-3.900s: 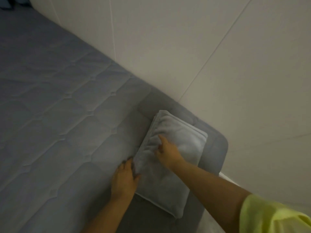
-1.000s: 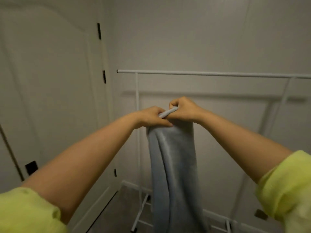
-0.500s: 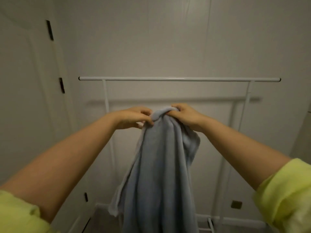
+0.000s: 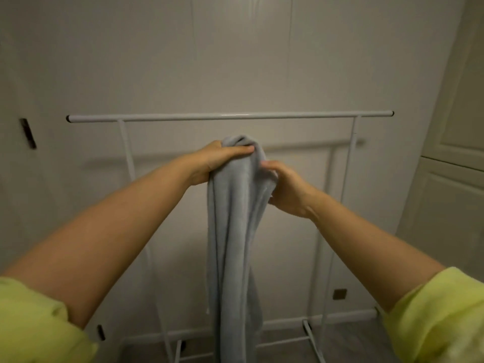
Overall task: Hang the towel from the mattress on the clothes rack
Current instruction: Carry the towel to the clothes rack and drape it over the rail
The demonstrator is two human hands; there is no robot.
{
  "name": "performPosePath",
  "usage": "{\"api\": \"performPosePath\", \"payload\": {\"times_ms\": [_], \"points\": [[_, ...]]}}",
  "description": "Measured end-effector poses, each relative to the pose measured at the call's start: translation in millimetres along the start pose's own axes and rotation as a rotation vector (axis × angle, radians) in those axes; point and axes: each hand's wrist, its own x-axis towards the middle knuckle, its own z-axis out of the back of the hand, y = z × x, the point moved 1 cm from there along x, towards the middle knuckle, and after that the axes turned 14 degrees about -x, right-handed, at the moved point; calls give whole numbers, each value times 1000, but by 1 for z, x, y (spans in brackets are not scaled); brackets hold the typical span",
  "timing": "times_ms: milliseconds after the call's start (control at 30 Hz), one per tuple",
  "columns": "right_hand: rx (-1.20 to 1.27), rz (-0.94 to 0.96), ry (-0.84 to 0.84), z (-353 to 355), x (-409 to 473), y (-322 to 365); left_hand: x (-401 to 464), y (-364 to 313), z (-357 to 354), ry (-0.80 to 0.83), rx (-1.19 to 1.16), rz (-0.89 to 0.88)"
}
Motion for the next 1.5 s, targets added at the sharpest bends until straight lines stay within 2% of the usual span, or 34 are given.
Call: {"api": "performPosePath", "payload": {"times_ms": [100, 233, 333, 500, 733, 800, 933, 1033, 1100, 1233, 1267, 1367, 1500], "points": [[10, 6, 5, -20, -3, -30, 4, -10, 2, -20, -48, -16], [36, -5, -110, -38, 4, -31, 10, -20, 11, -99, -60, -46], [69, 29, -101, -50, 11, -35, 19, -31, 25, -159, -125, -83], [-224, 37, -59, -68, 21, -60, 36, -53, 41, -243, -300, -146], [-498, -213, 111, -62, 38, -147, 59, -80, 87, -470, -371, -205], [-596, -275, 94, -49, 48, -169, 67, -81, 103, -524, -351, -209], [-891, -414, -110, -3, 85, -196, 88, -72, 127, -603, -337, -209], [-978, -489, -362, 41, 111, -200, 111, -62, 140, -640, -312, -229], [-851, -516, -519, 72, 125, -201, 125, -54, 150, -672, -303, -249], [-332, -661, -641, 122, 154, -198, 145, -46, 170, -707, -359, -282], [-307, -669, -672, 137, 162, -197, 150, -46, 175, -712, -378, -287], [-523, -553, -805, 169, 169, -180, 160, -46, 189, -761, -404, -321], [-660, -65, -1047, 212, 168, -132, 174, -47, 210, -905, -382, -406]]}}
